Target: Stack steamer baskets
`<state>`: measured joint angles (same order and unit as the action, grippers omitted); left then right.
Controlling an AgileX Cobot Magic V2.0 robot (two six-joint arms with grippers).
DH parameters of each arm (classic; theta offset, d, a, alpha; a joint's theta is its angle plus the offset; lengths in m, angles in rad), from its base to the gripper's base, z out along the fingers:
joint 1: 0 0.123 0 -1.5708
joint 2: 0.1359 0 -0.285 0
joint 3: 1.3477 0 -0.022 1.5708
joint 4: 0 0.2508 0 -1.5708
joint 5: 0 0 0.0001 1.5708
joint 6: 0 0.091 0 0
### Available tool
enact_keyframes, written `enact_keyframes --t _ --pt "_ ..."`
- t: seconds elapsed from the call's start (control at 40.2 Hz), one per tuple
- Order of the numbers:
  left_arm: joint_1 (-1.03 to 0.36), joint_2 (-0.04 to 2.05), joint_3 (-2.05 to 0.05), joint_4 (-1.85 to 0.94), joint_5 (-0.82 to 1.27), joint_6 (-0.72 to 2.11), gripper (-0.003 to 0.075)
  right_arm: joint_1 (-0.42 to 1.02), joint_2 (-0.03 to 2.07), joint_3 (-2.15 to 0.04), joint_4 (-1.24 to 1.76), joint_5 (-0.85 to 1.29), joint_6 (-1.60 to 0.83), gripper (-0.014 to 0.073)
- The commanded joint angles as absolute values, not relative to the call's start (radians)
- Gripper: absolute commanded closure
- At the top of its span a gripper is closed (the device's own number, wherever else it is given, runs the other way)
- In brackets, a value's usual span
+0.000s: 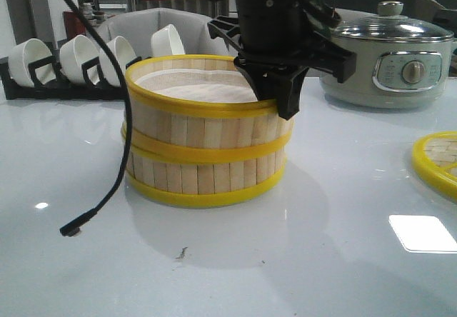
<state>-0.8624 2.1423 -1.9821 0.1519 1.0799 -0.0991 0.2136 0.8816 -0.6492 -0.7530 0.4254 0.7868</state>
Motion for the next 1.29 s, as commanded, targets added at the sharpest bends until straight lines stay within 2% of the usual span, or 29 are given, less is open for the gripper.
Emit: enact_keyframes --t 0.0,1.268 --pt "-0.86 2.079 -2.022 0.208 1.055 -0.102 0.0635 0.21 0.877 -0.687 -0.786 0.374 0.785 0.025" --pt "-0.823 2.079 -2.022 0.203 1.096 -0.102 0.0635 0.21 0.877 -0.687 -0.786 0.374 0.785 0.025"
